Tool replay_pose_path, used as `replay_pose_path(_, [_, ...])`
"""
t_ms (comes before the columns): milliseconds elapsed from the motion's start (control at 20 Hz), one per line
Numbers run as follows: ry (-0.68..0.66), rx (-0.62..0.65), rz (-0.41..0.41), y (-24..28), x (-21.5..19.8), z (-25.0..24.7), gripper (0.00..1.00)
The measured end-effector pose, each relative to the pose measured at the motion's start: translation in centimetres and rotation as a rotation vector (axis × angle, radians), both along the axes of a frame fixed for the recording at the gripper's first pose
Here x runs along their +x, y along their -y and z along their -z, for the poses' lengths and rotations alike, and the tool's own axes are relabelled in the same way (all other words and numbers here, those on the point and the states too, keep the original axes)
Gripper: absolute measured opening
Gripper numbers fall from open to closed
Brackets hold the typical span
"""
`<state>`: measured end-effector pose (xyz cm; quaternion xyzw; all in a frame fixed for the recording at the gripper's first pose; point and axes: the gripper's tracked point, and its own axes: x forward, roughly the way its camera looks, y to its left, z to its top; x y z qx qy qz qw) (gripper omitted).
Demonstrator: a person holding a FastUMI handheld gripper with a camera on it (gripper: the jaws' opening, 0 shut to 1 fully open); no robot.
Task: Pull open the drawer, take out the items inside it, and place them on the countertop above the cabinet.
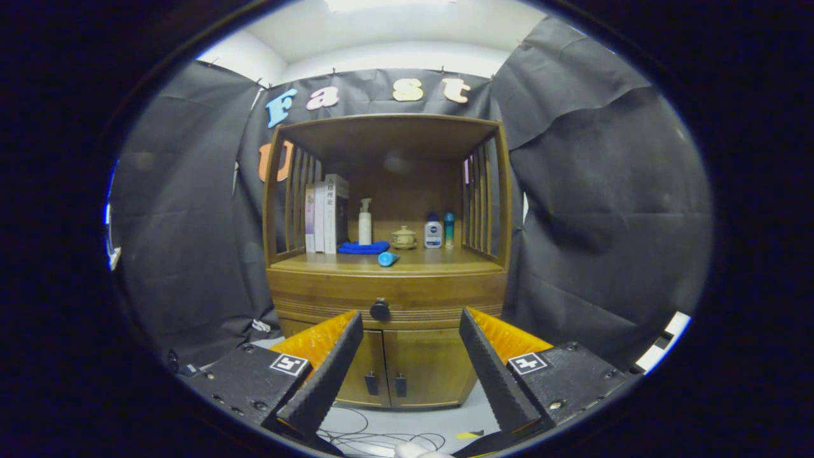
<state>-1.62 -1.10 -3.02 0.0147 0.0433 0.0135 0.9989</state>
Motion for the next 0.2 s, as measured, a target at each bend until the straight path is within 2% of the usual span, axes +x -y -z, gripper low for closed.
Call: replay_pose_path(200, [-0.005,0.008,0.006,0.44,-0.02,0.27,0.99])
